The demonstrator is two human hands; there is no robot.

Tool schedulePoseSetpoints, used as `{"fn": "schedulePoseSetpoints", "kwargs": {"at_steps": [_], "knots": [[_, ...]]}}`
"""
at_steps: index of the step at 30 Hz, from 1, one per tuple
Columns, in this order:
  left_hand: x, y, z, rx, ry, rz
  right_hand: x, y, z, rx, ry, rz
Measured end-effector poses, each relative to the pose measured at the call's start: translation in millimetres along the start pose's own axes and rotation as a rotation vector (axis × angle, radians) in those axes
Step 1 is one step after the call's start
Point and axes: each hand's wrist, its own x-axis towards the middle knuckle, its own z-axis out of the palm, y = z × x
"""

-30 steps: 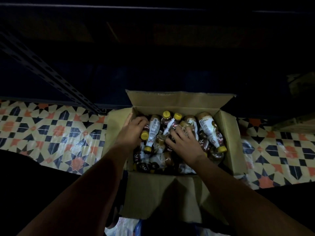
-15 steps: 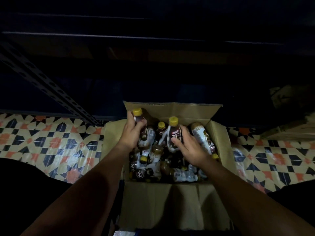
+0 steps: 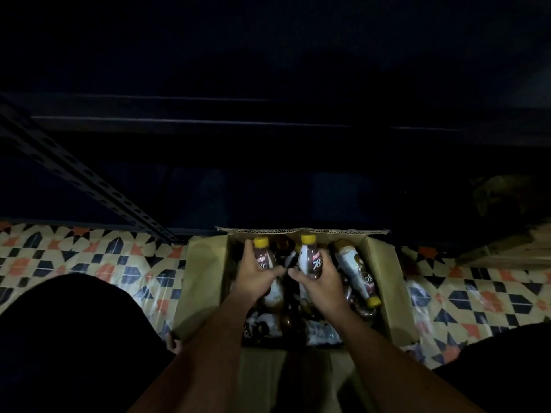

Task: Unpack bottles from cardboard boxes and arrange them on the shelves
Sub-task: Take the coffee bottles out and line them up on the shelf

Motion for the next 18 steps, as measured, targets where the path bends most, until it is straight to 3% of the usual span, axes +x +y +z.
{"fn": "schedulePoseSetpoints", "kwargs": {"at_steps": [8,11,18], "knots": [[-46.1,112.8,-3.0,-0.275,0.073,0.062,-30.9,-95.9,-22.9,0.042,0.049,-0.052],[-83.6,188.7,-18.9,-0.37,0.034,0.101,-62.8,-177.1,-40.0,0.088,0.032,-0.121],[-181.0,383.2,-44.2,-0.326,-0.001,0.291,-154.7,-385.6,-77.4,0.196,-0.024,-0.301]]}}
